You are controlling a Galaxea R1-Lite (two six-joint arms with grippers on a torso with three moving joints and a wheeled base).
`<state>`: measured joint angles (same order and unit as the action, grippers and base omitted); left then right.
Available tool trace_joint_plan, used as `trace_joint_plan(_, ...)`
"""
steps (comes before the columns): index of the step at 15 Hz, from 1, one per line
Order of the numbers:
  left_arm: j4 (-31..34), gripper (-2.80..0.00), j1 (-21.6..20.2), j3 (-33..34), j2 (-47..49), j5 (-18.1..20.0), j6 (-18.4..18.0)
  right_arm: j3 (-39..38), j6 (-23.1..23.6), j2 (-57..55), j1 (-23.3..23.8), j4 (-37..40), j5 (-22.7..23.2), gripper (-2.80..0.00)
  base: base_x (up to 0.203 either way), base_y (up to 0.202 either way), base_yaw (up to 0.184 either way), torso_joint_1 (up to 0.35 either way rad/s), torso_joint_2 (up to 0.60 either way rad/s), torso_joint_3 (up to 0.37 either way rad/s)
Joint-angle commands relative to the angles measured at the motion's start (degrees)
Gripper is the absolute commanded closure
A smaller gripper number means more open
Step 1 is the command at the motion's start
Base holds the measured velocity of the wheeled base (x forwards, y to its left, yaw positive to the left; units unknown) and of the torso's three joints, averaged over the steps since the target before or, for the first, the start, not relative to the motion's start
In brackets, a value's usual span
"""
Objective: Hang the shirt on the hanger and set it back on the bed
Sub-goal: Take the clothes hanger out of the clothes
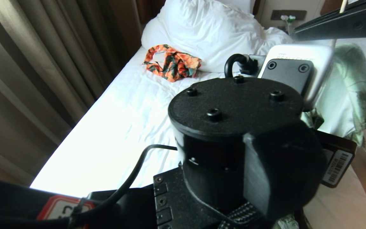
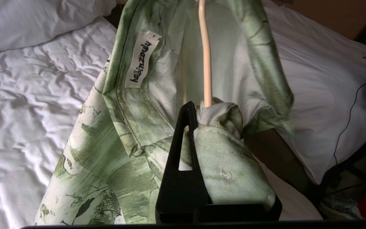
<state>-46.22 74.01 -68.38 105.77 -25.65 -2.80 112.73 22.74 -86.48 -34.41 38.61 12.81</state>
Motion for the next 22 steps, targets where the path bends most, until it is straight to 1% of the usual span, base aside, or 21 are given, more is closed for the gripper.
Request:
trace_joint_plan(1,-0.4,0.00,0.0,0.1,-0.1,-0.5,0.0,0.0,-0.4,-0.6,-0.6,-0.6,-0.7,0.00,0.000,0.000,0.000,0.000,0.00,0.000)
trace_joint_plan(3,-0.4,0.00,-0.1,0.3,-0.1,-0.5,0.0,0.0,-0.7,-0.4,-0.7,-0.6,-2.0,0.00,0.000,0.000,0.000,0.000,0.00,0.000)
trace_joint_plan(5,-0.4,0.00,-0.1,0.3,-0.3,-0.5,0.0,-0.1,-0.8,-0.2,-0.6,-0.3,-2.2,0.00,0.000,0.000,0.000,0.000,0.00,0.000)
trace_joint_plan(6,-0.4,-2.80,-0.1,0.3,-0.2,-0.5,0.0,-0.1,-1.3,-0.2,-0.7,-0.3,-2.2,0.00,0.000,0.000,0.000,0.000,0.00,0.000)
trace_joint_plan(13,-0.5,-2.80,-0.4,0.8,-3.6,-0.4,-0.1,0.0,-1.8,-0.2,-0.6,-0.7,-2.7,0.00,0.000,0.000,0.000,0.000,0.00,0.000)
trace_joint_plan(16,-0.4,-2.80,-2.3,0.5,-7.5,0.0,-0.2,0.0,-5.2,-0.6,0.1,-2.9,-3.5,0.00,0.000,0.000,0.000,0.000,0.00,0.000)
trace_joint_plan(20,0.9,-2.80,-3.3,-0.7,-12.7,-0.1,-0.4,0.0,-5.6,-0.9,0.3,-3.5,-5.5,0.00,0.000,0.000,0.000,0.000,0.00,0.000)
trace_joint_plan(22,1.0,-2.80,-3.3,0.5,-14.2,-0.1,-0.4,0.0,-5.6,-1.0,0.4,-5.7,-8.1,0.00,0.000,0.000,0.000,0.000,0.00,0.000)
